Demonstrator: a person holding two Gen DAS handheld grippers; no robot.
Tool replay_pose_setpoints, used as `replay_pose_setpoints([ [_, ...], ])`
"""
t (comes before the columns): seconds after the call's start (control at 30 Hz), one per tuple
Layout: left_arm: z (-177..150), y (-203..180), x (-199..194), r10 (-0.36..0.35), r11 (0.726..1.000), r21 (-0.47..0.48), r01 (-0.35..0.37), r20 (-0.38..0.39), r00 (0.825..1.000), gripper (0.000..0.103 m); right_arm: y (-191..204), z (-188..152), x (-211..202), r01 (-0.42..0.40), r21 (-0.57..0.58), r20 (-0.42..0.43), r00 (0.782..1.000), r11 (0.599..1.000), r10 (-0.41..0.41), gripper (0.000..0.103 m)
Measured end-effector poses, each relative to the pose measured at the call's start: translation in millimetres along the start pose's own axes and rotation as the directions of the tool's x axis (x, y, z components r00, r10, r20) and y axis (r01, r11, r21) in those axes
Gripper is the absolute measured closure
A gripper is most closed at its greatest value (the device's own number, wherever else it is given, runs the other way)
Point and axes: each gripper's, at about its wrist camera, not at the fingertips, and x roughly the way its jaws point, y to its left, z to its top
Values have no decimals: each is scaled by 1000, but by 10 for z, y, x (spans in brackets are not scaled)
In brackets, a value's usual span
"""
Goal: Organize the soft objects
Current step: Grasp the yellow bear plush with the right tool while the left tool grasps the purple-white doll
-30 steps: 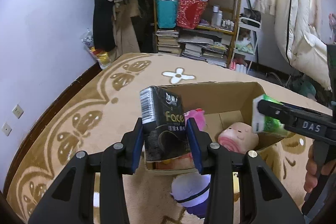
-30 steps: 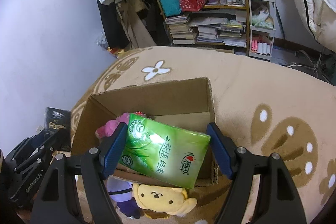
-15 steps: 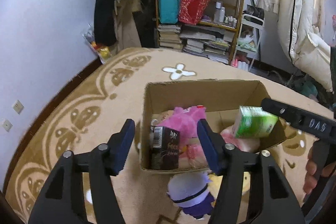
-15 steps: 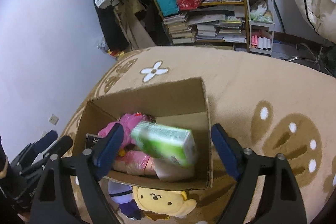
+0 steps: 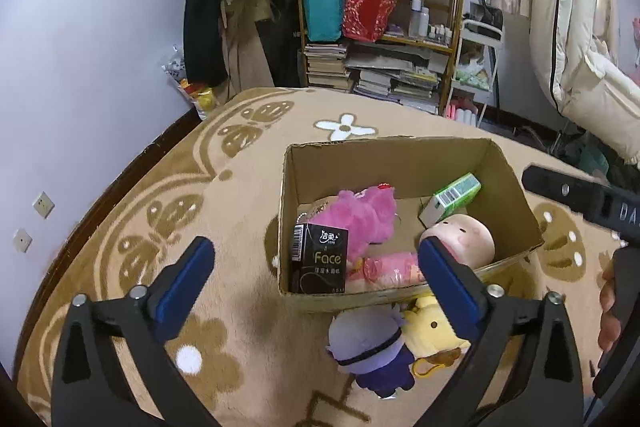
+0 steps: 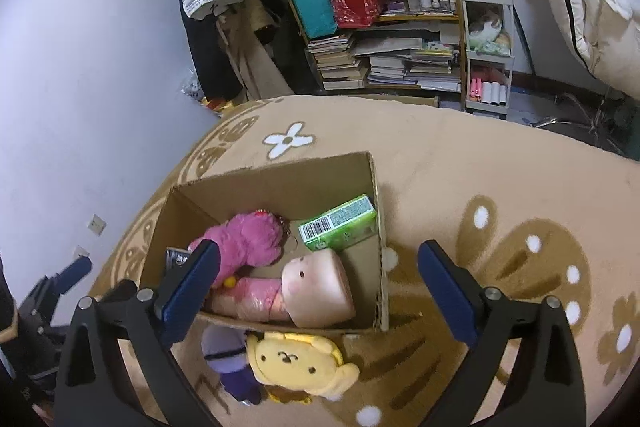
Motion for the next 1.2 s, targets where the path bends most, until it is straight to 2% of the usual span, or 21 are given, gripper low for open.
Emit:
replay_pose_setpoints([
  [0.23,-84,86,-45,-29,999,-32,28,-31,999,1,-93,-219,-17,-5,57,-47,999,998,7,0],
  [0.53,-136,119,69,-71,996,-68,63,-121,990,1,-214,-634,20,-24,142,-82,996,990,36,0],
  [0.9,-312,93,351,-82,996,-63,68,-253,964,1,-159,-847,286,-44,85,-167,984,995,58,0],
  [1.2,-430,46,567,-84,996,-54,70,-334,939,1,-56,-981,444,-53,-27,-214,976,998,46,0],
])
